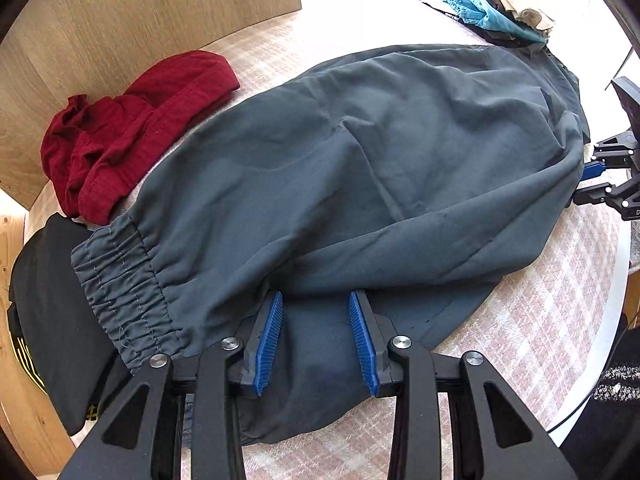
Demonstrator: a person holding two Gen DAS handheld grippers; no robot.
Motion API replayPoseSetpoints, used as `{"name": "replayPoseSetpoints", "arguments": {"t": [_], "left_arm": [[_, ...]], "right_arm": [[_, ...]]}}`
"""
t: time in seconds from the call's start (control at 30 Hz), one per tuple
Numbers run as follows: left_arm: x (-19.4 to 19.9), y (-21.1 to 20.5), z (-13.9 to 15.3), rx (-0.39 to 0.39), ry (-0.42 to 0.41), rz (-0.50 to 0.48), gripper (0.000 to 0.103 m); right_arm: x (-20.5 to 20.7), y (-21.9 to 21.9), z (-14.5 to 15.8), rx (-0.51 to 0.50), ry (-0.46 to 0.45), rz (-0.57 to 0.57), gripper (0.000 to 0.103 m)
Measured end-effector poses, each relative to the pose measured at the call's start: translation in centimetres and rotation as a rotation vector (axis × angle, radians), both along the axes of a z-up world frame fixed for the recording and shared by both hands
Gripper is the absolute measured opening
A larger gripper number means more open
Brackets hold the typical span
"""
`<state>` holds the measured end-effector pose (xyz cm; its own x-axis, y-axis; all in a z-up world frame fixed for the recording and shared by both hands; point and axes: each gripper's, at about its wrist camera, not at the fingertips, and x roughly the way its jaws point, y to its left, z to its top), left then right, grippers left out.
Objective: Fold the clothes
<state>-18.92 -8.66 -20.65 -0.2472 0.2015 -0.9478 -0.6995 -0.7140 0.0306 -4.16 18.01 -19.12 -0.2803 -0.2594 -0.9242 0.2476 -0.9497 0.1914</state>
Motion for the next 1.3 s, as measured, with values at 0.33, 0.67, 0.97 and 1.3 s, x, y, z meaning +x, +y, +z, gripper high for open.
{"name": "replayPoseSetpoints", "arguments": {"t": [0.33,0.67,0.97,1.3], "left_arm": [[2.7,-8.5,4.8,-0.012,0.114,0.106,0.034],[0.0,-7.9,2.5,0.102,0.103,0.141,0.034],[-0.9,-6.2,0.7,-0.011,0.144,0.079,0.038],[7.0,3.1,7.9,0.043,0.227,-0.067,0.036]], "right_arm": [[1.3,-1.6,3.2,-0.208,-0.068,0.136,0.003],[1.4,0.8,1.9,-0.112,-0.204,0.035,0.002],[7.8,11.9,4.6,-0.132,-0.075,-0.385,0.016],[16.6,33.8,6.1,0.029,0.025,-0.846,0.018]]}}
